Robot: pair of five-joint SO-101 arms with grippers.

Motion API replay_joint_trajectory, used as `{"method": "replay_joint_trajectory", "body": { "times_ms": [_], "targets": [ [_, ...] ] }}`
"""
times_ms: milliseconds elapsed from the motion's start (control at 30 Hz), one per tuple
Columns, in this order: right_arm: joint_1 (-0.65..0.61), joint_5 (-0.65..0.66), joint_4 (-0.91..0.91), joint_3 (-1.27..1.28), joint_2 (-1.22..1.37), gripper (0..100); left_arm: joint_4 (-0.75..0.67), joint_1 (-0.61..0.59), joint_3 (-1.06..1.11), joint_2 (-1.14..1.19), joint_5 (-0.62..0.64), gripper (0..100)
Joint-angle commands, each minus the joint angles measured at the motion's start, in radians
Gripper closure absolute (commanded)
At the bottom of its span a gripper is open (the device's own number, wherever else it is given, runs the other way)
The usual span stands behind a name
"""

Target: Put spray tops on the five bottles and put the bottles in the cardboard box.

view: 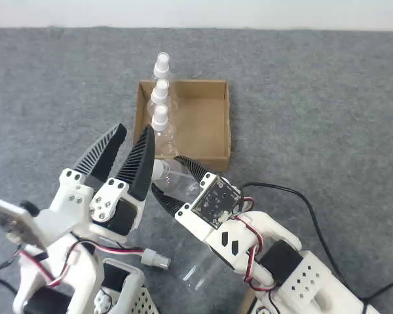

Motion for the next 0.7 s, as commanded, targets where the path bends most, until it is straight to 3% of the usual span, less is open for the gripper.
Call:
{"method": "replay_joint_trajectory", "body": {
  "times_ms": [0,367,667],
  "targets": [
    [-0.007,0.005,-0.027,-0.017,-0.027,99.1,-0.014,-0.003,-0.028,-0.002,-0.002,90],
    [-0.004,-0.044,-0.021,-0.017,-0.028,99.1,-0.023,-0.164,-0.108,-0.002,-0.066,95],
    [-0.002,-0.044,-0.021,-0.017,-0.028,99.1,0.098,-0.232,-0.104,-0.002,-0.066,95]
  ]
}}
